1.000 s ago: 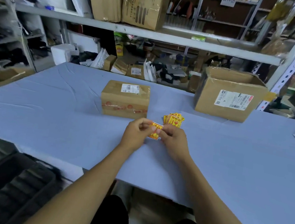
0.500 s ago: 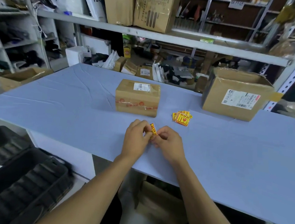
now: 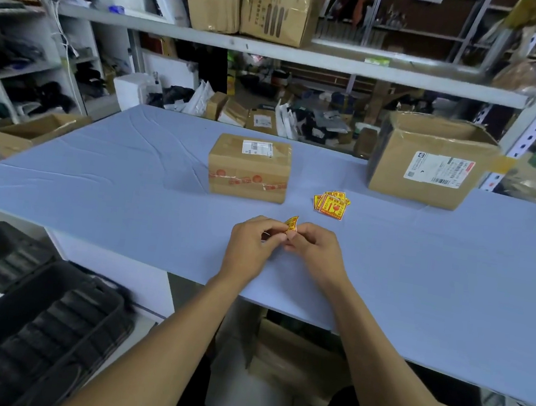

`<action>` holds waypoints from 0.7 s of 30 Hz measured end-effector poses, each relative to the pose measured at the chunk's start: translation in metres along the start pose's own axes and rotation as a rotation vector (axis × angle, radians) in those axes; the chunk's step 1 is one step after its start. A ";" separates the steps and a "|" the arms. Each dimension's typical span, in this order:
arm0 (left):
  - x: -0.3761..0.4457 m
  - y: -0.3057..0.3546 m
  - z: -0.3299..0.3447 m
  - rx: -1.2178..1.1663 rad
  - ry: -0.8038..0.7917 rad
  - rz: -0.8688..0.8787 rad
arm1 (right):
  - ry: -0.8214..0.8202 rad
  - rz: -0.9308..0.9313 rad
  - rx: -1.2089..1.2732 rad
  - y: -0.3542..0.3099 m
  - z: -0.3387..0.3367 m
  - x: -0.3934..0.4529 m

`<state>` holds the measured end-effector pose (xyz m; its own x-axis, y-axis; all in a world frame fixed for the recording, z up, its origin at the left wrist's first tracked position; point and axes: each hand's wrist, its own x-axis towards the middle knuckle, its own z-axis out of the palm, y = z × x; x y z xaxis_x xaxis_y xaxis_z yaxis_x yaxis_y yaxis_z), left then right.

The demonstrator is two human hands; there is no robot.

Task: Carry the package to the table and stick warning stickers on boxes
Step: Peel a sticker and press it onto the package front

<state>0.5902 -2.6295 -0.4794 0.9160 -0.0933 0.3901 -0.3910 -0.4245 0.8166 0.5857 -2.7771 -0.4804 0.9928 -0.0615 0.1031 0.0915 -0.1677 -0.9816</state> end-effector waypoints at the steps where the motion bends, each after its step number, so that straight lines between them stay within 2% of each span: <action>1: 0.000 0.000 -0.001 -0.009 0.011 -0.005 | -0.011 -0.002 0.009 0.001 0.001 0.001; 5: 0.000 -0.002 0.000 -0.066 0.021 -0.054 | -0.034 -0.013 -0.025 0.002 0.003 0.000; 8: 0.001 -0.004 0.000 -0.096 0.029 -0.082 | -0.001 -0.002 0.046 0.000 0.002 -0.002; 21: -0.002 0.000 -0.001 -0.036 -0.014 -0.055 | 0.001 -0.012 -0.006 -0.005 0.003 -0.008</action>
<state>0.5887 -2.6280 -0.4795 0.9371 -0.0831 0.3389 -0.3431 -0.3967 0.8514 0.5774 -2.7733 -0.4770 0.9915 -0.0608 0.1147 0.1026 -0.1746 -0.9793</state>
